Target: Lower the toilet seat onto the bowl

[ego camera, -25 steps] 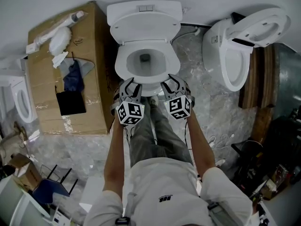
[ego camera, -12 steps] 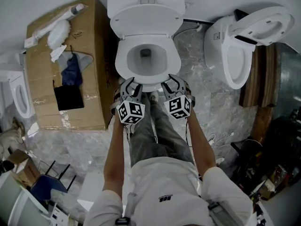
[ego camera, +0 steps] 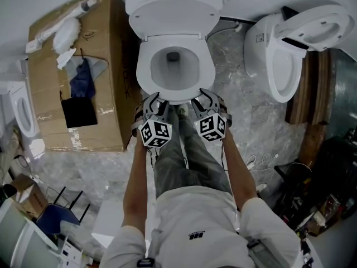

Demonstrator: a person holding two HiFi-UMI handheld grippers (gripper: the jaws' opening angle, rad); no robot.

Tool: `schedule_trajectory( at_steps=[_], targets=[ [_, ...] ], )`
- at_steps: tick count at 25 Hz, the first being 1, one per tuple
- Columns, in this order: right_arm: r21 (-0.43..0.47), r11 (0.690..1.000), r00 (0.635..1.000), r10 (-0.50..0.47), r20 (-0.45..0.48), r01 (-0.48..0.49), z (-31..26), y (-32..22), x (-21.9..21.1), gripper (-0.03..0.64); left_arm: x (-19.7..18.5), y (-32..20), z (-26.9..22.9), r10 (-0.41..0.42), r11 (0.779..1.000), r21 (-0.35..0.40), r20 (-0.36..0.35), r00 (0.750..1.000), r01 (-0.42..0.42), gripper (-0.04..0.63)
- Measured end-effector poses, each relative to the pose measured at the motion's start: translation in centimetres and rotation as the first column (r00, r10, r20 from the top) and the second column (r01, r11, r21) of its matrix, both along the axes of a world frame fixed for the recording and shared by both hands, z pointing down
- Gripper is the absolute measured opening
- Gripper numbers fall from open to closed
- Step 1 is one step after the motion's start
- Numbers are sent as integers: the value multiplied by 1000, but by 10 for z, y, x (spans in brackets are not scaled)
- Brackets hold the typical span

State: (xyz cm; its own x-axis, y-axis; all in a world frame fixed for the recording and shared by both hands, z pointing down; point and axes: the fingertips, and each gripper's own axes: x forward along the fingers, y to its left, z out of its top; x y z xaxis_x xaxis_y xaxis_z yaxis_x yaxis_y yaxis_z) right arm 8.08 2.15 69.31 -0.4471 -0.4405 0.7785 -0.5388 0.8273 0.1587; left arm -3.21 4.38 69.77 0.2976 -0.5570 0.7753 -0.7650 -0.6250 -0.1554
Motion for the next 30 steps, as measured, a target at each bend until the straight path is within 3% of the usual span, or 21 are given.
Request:
schedule_trajectory(
  at_steps=[30],
  targets=[
    [-41, 997, 995, -68, -79, 65, 77, 50, 9, 201, 7, 50, 80, 38, 991, -127, 12, 999, -36, 229]
  ],
)
